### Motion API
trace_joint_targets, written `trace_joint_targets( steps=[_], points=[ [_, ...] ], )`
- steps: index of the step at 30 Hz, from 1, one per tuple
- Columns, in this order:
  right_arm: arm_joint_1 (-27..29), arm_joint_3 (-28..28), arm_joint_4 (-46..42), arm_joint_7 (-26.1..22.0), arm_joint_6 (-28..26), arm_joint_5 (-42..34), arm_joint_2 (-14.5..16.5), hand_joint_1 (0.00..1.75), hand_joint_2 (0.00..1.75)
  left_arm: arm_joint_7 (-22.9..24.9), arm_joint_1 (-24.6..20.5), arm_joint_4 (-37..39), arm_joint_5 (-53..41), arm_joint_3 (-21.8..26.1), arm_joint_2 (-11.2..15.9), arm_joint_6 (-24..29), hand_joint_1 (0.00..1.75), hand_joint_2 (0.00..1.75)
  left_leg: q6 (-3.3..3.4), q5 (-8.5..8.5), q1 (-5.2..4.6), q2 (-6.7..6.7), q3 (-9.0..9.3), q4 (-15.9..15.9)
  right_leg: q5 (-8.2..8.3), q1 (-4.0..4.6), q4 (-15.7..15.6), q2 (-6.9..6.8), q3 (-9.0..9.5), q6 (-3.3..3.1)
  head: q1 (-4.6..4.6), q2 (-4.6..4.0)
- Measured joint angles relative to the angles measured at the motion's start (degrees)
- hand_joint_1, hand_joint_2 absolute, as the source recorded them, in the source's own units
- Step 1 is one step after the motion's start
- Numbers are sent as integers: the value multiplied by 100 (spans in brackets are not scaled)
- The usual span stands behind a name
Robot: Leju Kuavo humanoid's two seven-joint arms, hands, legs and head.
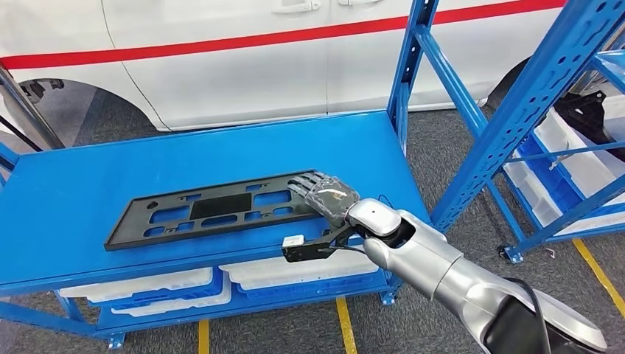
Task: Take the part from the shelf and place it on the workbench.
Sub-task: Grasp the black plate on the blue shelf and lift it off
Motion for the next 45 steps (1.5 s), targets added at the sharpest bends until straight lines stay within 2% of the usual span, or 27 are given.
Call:
trace_joint_targets(
  steps=[2, 3, 4, 5, 8, 10, 12, 14, 15, 17, 18, 19, 20, 21, 23, 25, 28, 29, 31, 33, 34, 35, 36, 38, 40, 43, 45],
  points=[
    [-2, 6, 0, -1, 2, -1, 25, 0, 175, 0, -7, 0, 0, 0, -2, -5, 0, 0, -39, -370, 6, 2, -339, 770, -2, 13, 0, -10, -3, -22, -1, 0],
    [0, 11, 1, -1, 2, -1, 28, 0, 175, 0, -8, 0, 0, 0, -2, -7, 0, 0, -47, -466, 7, 3, -477, 1070, -4, 22, 1, -14, -3, -25, -1, 0],
    [1, 17, 1, -1, 3, -1, 29, 0, 175, 0, -6, 0, 0, 0, -2, -7, 0, 0, -46, -451, 7, 3, -525, 1177, -5, 28, 4, -16, -2, -27, -1, 0],
    [0, 22, 2, -1, 3, -1, 33, 0, 175, 0, -3, 0, 0, 0, -2, -7, 0, 0, -37, -330, 6, 3, -468, 1062, -6, 31, 7, -13, 1, -27, -1, 0],
    [-11, 26, 1, -1, 3, -1, 50, 0, 175, 0, -5, 0, 1, 1, 1, -3, 0, 0, 42, 201, -12, 1, 85, -82, -17, 44, 17, 0, 10, -6, -1, 0],
    [-19, 27, 2, -1, 3, -1, 58, 0, 175, -1, -20, 0, 0, 3, 4, 0, 0, 0, 88, 275, -41, -5, 265, -470, -11, 54, 15, 0, -8, 39, 0, 0],
    [-23, 28, 1, -1, 2, -1, 59, 0, 175, -2, -28, 0, 0, 4, 4, -1, 0, 0, 128, 284, -41, -9, 277, -511, -1, 59, -1, -3, -14, 100, 1, 0],
    [-32, 28, 0, -1, 1, -1, 59, 0, 175, -2, -19, 0, 0, 3, 1, -2, 0, 0, 194, 320, -15, 2, 305, -573, -108, 61, 129, -4, -65, 155, 3, 0],
    [-36, 28, 1, -1, 1, -1, 59, 0, 175, -2, -16, 0, 0, 3, -1, -2, 0, 0, 228, 333, -1, 9, 320, -599, -246, 61, 347, -4, -161, 176, 4, 0],
    [-28, 32, 1, -1, 2, -1, 58, 0, 175, -2, -16, 0, 0, 3, 0, -2, 0, 0, 264, 334, -7, 18, 321, -602, -600, 48, 1066, -5, -494, 201, 3, 0],
    [-18, 34, 2, -1, 3, -1, 58, 0, 175, -2, -18, 0, 0, 4, 1, -2, 0, 0, 269, 332, -10, 18, 320, -597, -708, 40, 1391, -5, -652, 213, 3, 0],
    [-10, 37, 2, -1, 4, -1, 57, 0, 175, -2, -19, 0, 0, 4, 1, -4, 0, 0, 270, 327, -12, 17, 319, -589, -721, 32, 1562, -6, -743, 221, 3, 0],
    [-7, 38, 2, -1, 4, -1, 57, 0, 175, -3, -19, 0, -1, 4, 1, -8, 0, 0, 266, 320, -11, 15, 320, -576, -617, 25, 1505, -8, -723, 224, 3, 0],
    [-8, 39, 2, -2, 7, -5, 57, 0, 175, -6, -20, 0, -5, 3, -1, -18, 0, 0, 257, 308, -9, 12, 323, -558, -430, 18, 1234, -11, -598, 220, 3, 0],
    [-21, 39, 2, -7, 15, -16, 59, 0, 175, -15, -29, 0, -22, 3, -3, -54, 0, 0, 219, 268, -18, 6, 310, -498, -102, 21, 466, -19, -237, 191, 4, 0],
    [-28, 42, -1, -14, 27, -33, 67, 0, 175, -24, -46, 2, -45, 4, -2, -94, 0, 0, 168, 247, -38, 0, 280, -458, -17, 35, 93, -18, -67, 151, 2, 0],
    [-31, 45, -12, -25, 38, -58, 85, 0, 175, -30, -68, 16, -71, 3, 1, -120, 0, 0, 86, 231, -29, 1, 268, -445, 1, 42, 58, -8, -60, 67, 1, 0],
    [-36, 45, -19, -30, 40, -63, 100, 0, 175, -31, -76, 27, -80, 2, 2, -133, 0, 0, 55, 163, -19, 3, 237, -364, 13, 34, 38, -8, -52, 28, 0, 0],
    [-44, 46, -28, -48, 50, -69, 147, 0, 175, -34, -98, 57, -99, 1, 3, -173, 0, 0, -4, -137, -3, 7, 26, 122, 27, 22, 9, -15, -39, -25, 0, 0],
    [-46, 50, -29, -77, 103, -90, 205, 0, 175, -35, -125, 109, -119, -3, 3, -213, 0, 0, -44, -461, 3, 7, -313, 861, 24, 30, 11, -20, -42, -44, 1, 0],
    [-45, 54, -29, -89, 150, -111, 239, 0, 175, -35, -136, 142, -129, -4, 3, -234, 0, 0, -54, -507, 3, 7, -418, 1083, 22, 34, 14, -20, -41, -47, 1, 0],
    [-46, 58, -29, -96, 199, -137, 280, 0, 175, -35, -148, 176, -140, -6, 3, -258, 0, 0, -55, -439, 4, 8, -422, 1090, 20, 35, 17, -17, -38, -48, 0, 0],
    [-47, 62, -30, -95, 240, -163, 327, 0, 175, -37, -164, 209, -150, -7, 4, -281, 0, 0, -47, -272, 4, 8, -316, 867, 18, 35, 19, -12, -32, -48, 0, 0],
    [-66, 67, -31, -82, 301, -214, 422, 0, 175, -58, -225, 285, -173, -7, 7, -315, 0, 0, -3, 92, -7, 11, 69, 60, -10, 41, 16, -1, -19, -28, 0, 0],
    [-103, 67, -30, -72, 340, -268, 482, 0, 175, -100, -302, 355, -200, -8, 9, -323, 0, 0, 70, 167, -40, 11, 310, -472, -42, 48, -6, 0, -7, 37, 2, 0],
    [-138, 67, -24, -68, 380, -321, 526, 0, 175, -128, -351, 431, -234, -10, 8, -320, 0, 0, 181, 195, -52, 7, 417, -607, 0, 61, -11, -6, 57, 141, 3, 0],
    [-165, 67, -16, -71, 397, -337, 540, 0, 175, -127, -366, 471, -239, -11, 6, -319, 0, 0, 231, 245, -21, 10, 508, -652, -139, 63, 184, -10, -7, 190, 4, 0]
  ],
)
